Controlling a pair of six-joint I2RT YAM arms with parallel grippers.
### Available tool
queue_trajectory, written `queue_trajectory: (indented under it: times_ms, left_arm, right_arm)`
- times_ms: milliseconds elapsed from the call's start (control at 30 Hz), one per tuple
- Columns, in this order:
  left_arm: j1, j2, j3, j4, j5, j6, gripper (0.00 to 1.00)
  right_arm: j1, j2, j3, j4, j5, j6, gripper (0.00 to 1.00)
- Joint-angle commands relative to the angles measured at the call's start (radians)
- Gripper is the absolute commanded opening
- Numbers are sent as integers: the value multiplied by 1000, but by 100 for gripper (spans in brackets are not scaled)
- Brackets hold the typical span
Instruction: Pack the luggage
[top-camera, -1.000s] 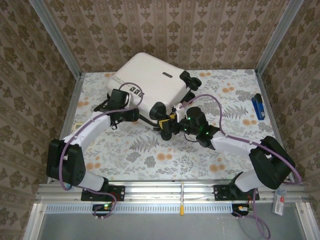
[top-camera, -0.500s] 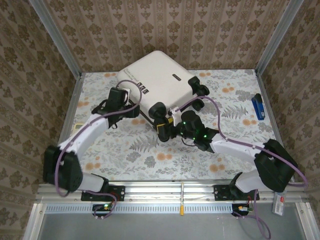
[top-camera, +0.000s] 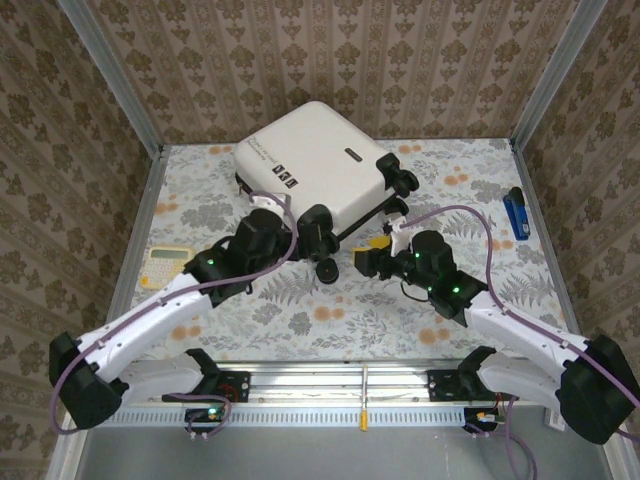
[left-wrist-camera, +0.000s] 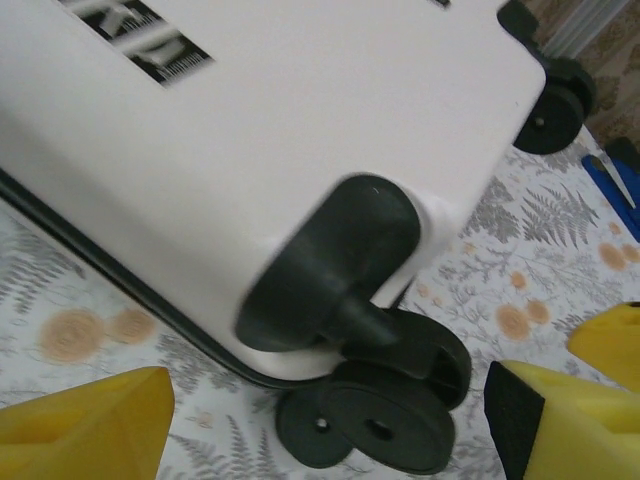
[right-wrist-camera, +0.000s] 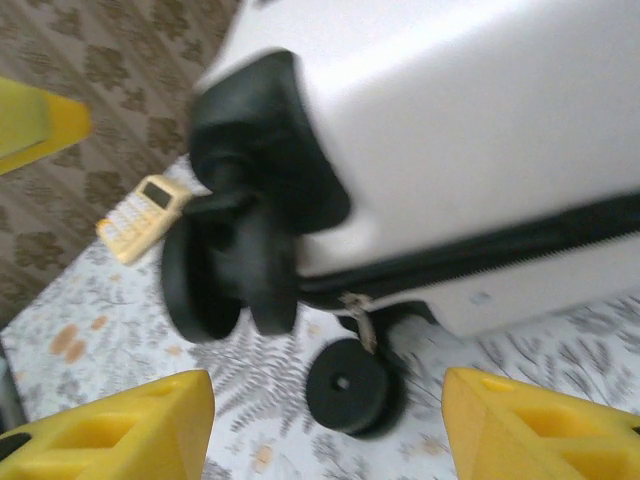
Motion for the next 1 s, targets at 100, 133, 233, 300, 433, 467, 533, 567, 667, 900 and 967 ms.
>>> queue_trajectory:
  times_ms: [100, 133, 233, 300, 433, 467, 533, 567, 667, 900, 967]
  left_arm:
    - [-73, 134, 67, 42, -22, -135, 84]
    - [-76, 156, 80, 32, -21, -144, 84]
    - [-78, 205, 106, 26, -7, -150, 84]
    - [-78, 226, 119, 28, -3, -147, 85]
    - [-72, 269, 153, 10, 5, -135, 85]
    - [-70, 277, 159, 6, 9, -133, 85]
    - [-66, 292, 171, -8, 13, -134, 85]
    - [-65, 298, 173, -14, 13, -134, 85]
    - [-60, 306, 174, -23, 15, -137, 85]
    - [-53, 311, 158, -31, 16, -166, 85]
    - [-52, 312, 151, -29, 17, -174, 85]
  right_arm:
    - [-54, 24, -59, 40, -43, 27, 62]
    - [-58, 33, -62, 45, -46, 28, 62]
    - [-59, 71, -66, 58, -57, 19, 62]
    - [-58, 100, -69, 83, -76, 14, 59]
    - [-35, 174, -87, 179, -59, 8, 53]
    - [-24, 195, -88, 206, -50, 7, 52]
    - [10, 249, -83, 258, -25, -9, 51]
    - [26, 273, -78, 280, -13, -18, 50]
    - [69, 346, -66, 364, 23, -42, 48]
    - [93, 477, -56, 539, 103, -68, 45]
    - [93, 513, -50, 578, 104, -81, 45]
